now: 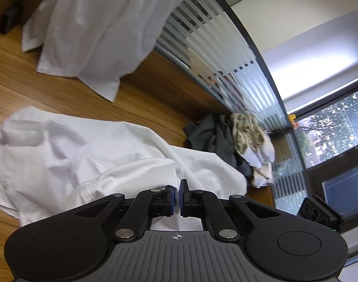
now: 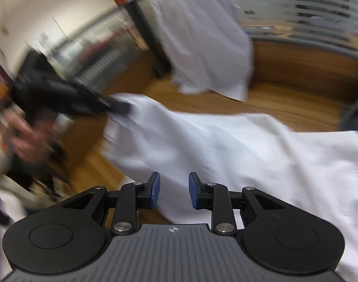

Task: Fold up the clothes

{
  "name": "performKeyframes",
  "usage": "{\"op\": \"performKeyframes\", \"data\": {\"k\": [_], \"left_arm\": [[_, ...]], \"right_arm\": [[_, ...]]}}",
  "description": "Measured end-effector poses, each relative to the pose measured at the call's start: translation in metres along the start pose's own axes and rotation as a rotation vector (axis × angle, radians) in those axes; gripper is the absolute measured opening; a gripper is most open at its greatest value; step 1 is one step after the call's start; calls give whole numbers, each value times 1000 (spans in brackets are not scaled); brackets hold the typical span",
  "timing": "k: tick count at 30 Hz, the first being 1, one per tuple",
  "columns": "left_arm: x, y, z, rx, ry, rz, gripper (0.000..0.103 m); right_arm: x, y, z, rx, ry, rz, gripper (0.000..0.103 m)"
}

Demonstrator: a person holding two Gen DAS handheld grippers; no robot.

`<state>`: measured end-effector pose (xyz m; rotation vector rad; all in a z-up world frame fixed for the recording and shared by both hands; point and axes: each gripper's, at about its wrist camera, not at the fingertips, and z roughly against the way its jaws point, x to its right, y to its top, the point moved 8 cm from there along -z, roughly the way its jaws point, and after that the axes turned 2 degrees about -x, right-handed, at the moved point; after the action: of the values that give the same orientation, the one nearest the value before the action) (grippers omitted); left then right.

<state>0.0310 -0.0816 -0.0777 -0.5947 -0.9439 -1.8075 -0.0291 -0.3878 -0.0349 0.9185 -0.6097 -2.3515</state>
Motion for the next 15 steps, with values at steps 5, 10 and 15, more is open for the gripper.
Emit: {"op": "performKeyframes", "data": {"k": [5, 10, 15], "left_arm": [[12, 1, -18, -20, -30, 28, 5], [23, -1, -31, -37, -35, 25, 6], [31, -9, -36, -58, -29, -23, 15]], "right_arm": [[-30, 20, -18, 24, 29, 6, 44], [-19, 28, -49, 37, -32, -74, 66], [0, 27, -62, 52, -108, -193, 44]]}}
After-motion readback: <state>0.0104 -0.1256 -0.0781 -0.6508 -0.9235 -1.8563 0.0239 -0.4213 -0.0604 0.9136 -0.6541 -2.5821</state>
